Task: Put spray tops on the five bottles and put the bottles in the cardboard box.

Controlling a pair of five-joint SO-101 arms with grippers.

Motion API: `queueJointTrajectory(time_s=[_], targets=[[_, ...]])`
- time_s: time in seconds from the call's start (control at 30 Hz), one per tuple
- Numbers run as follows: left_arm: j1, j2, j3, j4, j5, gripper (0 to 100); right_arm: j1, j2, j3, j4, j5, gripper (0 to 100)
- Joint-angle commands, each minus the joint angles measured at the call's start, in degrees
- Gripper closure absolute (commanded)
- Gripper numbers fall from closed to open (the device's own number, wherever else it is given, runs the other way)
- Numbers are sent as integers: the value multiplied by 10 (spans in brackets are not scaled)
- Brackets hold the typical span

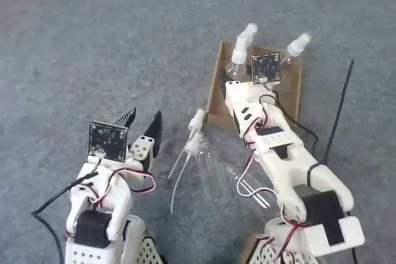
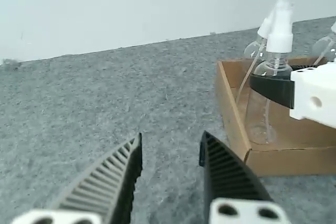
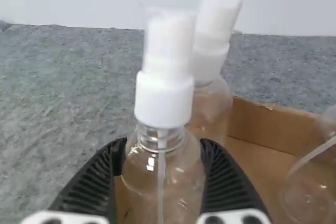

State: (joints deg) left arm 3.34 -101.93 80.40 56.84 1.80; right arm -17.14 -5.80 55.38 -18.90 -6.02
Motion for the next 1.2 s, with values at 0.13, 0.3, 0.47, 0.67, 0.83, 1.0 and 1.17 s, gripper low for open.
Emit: queueJointTrajectory(time_s=[0.13,0.3,0.47,0.67,0.83,1.0,1.17], targets=[[-4,-5,5,-15,1,841,9,-9,25,-52,-23,993],[-4,-5,6,-15,1,841,8,-7,25,-54,-25,993],[-4,-5,6,-15,1,841,8,-7,26,-51,-23,993],[-4,-5,6,-15,1,841,7,-12,40,-52,-22,992],[-4,-5,6,-15,1,841,7,-12,45,-52,-21,991],[-4,-5,6,-15,1,841,7,-12,45,-52,-21,991],[-4,-5,6,-16,1,841,4,-12,45,-49,-15,991]])
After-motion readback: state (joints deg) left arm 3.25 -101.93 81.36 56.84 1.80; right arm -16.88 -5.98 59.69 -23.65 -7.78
